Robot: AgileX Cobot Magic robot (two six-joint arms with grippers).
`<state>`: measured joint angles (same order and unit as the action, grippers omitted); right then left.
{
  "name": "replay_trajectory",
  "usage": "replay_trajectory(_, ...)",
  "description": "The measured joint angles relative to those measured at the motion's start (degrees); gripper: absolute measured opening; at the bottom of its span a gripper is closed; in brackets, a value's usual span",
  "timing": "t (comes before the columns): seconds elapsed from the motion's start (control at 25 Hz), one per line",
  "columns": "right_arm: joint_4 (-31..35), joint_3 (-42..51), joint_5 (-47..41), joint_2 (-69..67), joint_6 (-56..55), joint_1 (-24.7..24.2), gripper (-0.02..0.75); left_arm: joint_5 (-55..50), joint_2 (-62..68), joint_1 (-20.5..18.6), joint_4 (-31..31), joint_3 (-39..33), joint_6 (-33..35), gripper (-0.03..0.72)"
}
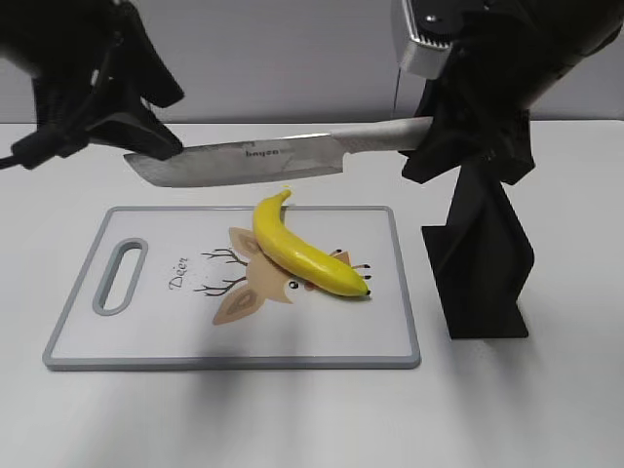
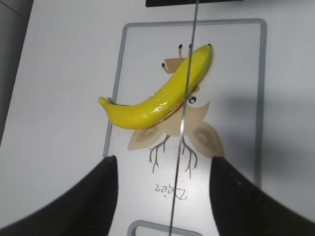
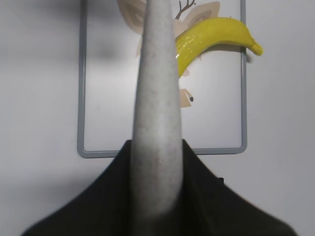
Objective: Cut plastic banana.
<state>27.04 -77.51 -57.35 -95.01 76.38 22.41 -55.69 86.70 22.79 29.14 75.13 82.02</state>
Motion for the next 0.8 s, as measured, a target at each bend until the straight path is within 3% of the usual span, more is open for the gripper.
replay_trajectory(0.28, 1.6, -0.2, 1.9, -2.0, 1.2, 0.0, 0.183, 0.8, 4.8, 0.4, -1.3, 0.3, 1.0, 0.572)
replay_trajectory(0.4, 2.0, -0.2, 2.8, -3.0, 1.3, 0.0, 0.183, 1.7, 5.6, 0.4, -2.0, 0.3, 1.0, 0.532)
replay_trajectory(0.6, 2.2, -0.2, 4.1, -3.5, 1.5, 0.0, 0.183, 2.1, 7.5, 0.4, -3.4, 0.3, 1.0, 0.363)
replay_trajectory(0.8, 2.4, -0.3, 4.9, -3.5, 2.7, 0.0, 0.183, 4.2, 7.8, 0.4, -3.7, 0.3, 1.0, 0.132)
